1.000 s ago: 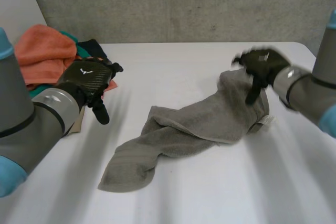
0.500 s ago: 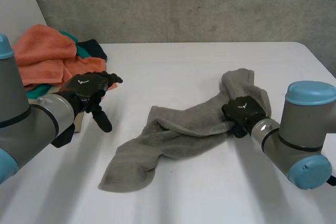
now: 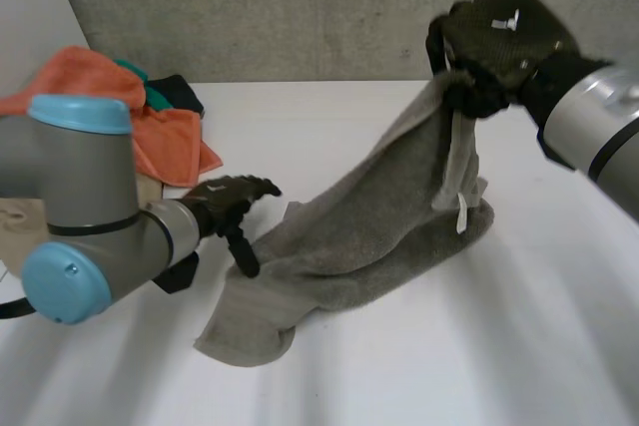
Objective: Fold the laundry.
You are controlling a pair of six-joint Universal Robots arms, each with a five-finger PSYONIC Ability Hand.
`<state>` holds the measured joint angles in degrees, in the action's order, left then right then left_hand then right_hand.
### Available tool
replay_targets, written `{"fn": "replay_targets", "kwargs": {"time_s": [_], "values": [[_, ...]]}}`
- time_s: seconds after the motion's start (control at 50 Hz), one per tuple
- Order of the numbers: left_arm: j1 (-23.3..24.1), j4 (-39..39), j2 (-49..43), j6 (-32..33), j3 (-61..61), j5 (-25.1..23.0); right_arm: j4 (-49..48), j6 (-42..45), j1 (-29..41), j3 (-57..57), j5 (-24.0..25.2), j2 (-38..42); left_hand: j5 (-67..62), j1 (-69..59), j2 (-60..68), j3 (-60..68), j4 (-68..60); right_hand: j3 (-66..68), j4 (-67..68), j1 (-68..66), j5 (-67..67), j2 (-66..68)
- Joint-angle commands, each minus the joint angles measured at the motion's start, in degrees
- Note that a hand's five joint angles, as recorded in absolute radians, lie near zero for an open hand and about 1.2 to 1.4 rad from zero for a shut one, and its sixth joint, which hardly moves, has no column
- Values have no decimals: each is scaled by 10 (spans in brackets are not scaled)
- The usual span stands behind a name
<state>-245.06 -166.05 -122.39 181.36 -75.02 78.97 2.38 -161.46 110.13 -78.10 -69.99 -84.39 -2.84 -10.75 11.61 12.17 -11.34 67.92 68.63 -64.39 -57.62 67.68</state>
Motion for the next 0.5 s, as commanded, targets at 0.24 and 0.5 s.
{"fn": "replay_targets", "kwargs": {"time_s": [0.24,0.5], "values": [[-6,73,-32,10,108,-7,-6,4,-39,80,-2,56,-672,-693,684,678,-687,121,114,-156,-124,123],[-3,-133,-42,161,379,80,-226,77,-41,290,-109,255,-672,-693,684,678,-687,121,114,-156,-124,123]]}}
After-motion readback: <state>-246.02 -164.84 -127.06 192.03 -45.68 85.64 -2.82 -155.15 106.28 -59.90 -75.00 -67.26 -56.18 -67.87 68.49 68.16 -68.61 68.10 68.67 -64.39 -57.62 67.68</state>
